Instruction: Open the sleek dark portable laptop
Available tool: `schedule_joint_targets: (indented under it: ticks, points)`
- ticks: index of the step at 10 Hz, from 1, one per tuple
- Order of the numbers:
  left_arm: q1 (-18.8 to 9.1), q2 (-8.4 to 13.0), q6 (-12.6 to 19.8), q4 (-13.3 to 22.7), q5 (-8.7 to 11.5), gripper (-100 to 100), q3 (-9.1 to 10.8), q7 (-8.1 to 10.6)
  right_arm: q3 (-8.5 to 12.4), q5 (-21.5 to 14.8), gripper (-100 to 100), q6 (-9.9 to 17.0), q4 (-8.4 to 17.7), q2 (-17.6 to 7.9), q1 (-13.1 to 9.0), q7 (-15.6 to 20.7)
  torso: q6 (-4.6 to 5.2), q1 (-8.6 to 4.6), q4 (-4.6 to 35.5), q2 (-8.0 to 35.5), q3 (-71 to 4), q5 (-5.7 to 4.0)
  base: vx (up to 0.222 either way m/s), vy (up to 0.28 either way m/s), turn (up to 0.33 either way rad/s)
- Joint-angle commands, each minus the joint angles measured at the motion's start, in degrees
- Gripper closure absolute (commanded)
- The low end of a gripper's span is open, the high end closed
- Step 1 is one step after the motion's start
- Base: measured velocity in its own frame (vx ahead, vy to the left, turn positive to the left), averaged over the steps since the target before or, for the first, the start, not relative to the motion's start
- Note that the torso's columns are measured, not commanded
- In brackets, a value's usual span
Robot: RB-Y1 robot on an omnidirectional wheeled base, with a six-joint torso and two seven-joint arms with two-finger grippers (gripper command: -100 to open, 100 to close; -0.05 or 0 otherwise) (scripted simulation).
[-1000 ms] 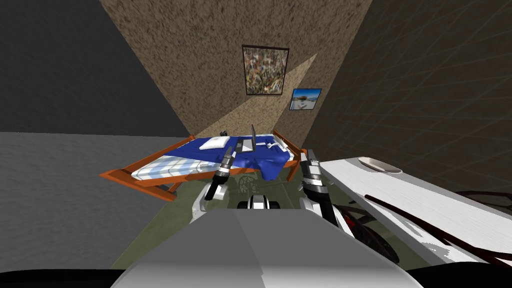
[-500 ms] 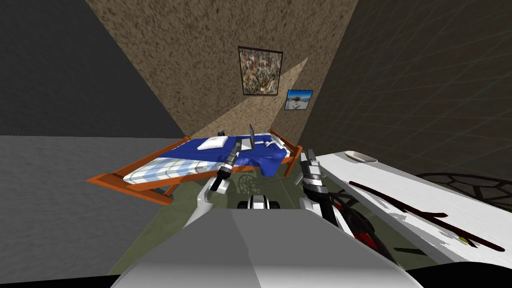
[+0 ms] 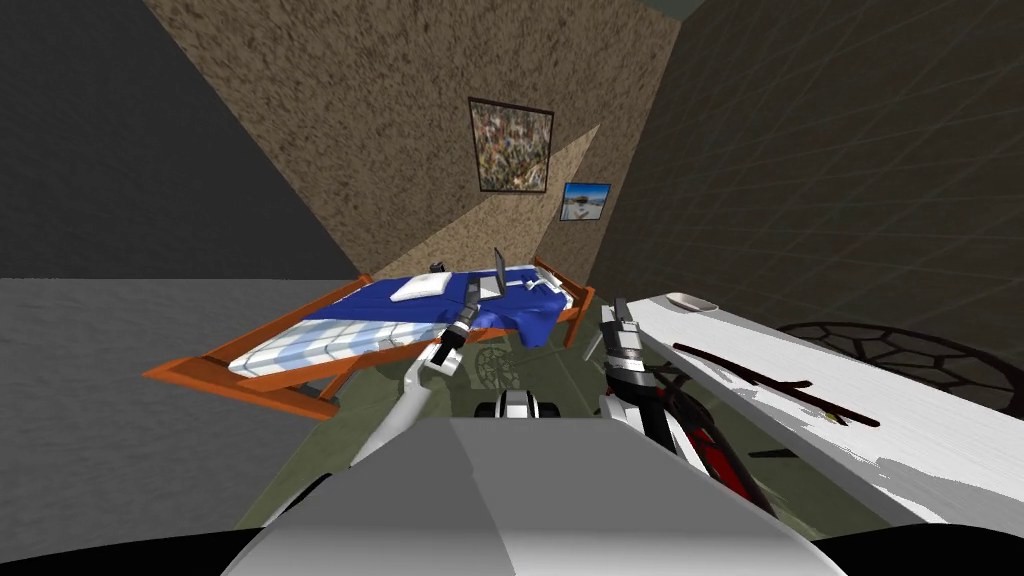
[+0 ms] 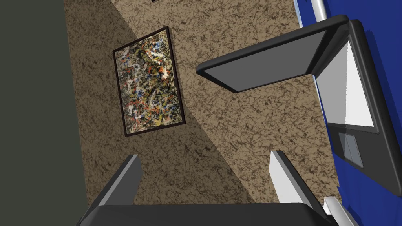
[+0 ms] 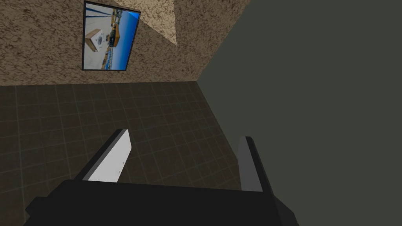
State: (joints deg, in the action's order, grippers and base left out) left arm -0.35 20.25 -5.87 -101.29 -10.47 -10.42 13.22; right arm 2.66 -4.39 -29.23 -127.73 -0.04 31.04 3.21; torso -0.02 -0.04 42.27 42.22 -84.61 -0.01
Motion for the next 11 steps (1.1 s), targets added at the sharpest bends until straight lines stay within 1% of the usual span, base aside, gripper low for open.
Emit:
schedule_joint_targets:
  ticks: [1, 2, 3, 4, 5, 6, 7, 8, 9, 10, 11]
  points:
    - [-3.81, 1.43, 4.08, 3.60, -1.15, -100, -0.71, 0.99, 0.00, 0.00, 0, 0.00, 0.00, 0.00, -0.01, 0.00, 0.04, -0.01, 0.02, 0.08, 0.04, 0.00, -0.075, 0.030, -0.107]
    - [-5.95, 2.69, 6.29, 5.56, -2.13, -100, -1.28, 1.88, 0.00, 0.00, 0, 0.00, 0.00, 0.00, 0.00, 0.00, 0.01, 0.00, 0.01, 0.05, 0.04, 0.00, -0.075, 0.027, -0.193]
    - [-6.96, 2.69, 7.23, 6.67, -2.13, -100, -1.28, 1.88, 0.00, 0.00, 0, 0.00, 0.00, 0.00, -0.01, 0.00, 0.04, 0.02, 0.01, 0.06, 0.03, 0.00, -0.062, 0.031, -0.094]
    - [-9.05, 3.93, 9.58, 8.20, -3.11, -100, -1.80, 2.81, 0.00, 0.00, 0, 0.00, 0.00, 0.00, 0.00, 0.00, -0.01, 0.05, 0.01, 0.03, 0.02, 0.01, -0.078, 0.030, -0.214]
    - [-10.13, 3.93, 10.42, 9.16, -3.11, -100, -1.80, 2.81, 0.00, 0.00, 0, 0.00, 0.00, 0.00, -0.01, 0.00, 0.05, 0.05, 0.02, 0.09, 0.05, 0.01, -0.073, 0.031, -0.081]
    - [-10.13, 3.93, 10.42, 9.79, -3.11, -100, -1.80, 2.81, 0.00, 0.00, 0, 0.00, 0.00, 0.00, 0.00, 0.00, 0.00, 0.05, 0.02, 0.06, 0.04, 0.01, -0.027, 0.014, 0.030]
    - [-12.65, 5.14, 13.07, 12.01, -4.07, -100, -2.26, 3.76, 0.00, 0.00, 0, 0.00, 0.00, 0.00, 0.01, 0.00, 0.00, 0.00, -0.02, -0.05, -0.02, 0.00, -0.041, 0.012, -0.174]
    - [-13.31, 5.14, 13.62, 12.95, -4.07, -100, -2.26, 3.76, 0.00, 0.00, 0, 0.00, 0.00, 0.00, 0.00, 0.00, 0.07, -0.01, -0.01, 0.00, -0.01, -0.01, -0.044, 0.016, -0.127]
    - [-16.09, 6.32, 15.54, 15.71, -5.00, -100, -2.67, 4.73, 0.00, 0.00, 0, 0.00, 0.00, 0.00, 0.01, 0.00, 0.01, 0.02, 0.01, 0.05, 0.03, 0.00, -0.047, 0.015, -0.185]
    - [-16.48, 6.32, 16.82, 16.14, -5.00, -100, -2.67, 4.73, 0.00, 0.00, 0, 0.00, 0.00, 0.00, 0.00, 0.00, 0.04, 0.03, 0.02, 0.09, 0.05, 0.01, -0.048, 0.009, -0.103]
    - [-18.89, 7.48, 18.53, 18.67, -5.90, -100, -3.01, 5.72, 0.00, 0.00, 0, 0.00, 0.00, 0.00, 0.01, 0.00, -0.01, 0.04, 0.02, 0.10, 0.06, 0.01, -0.062, -0.001, -0.199]
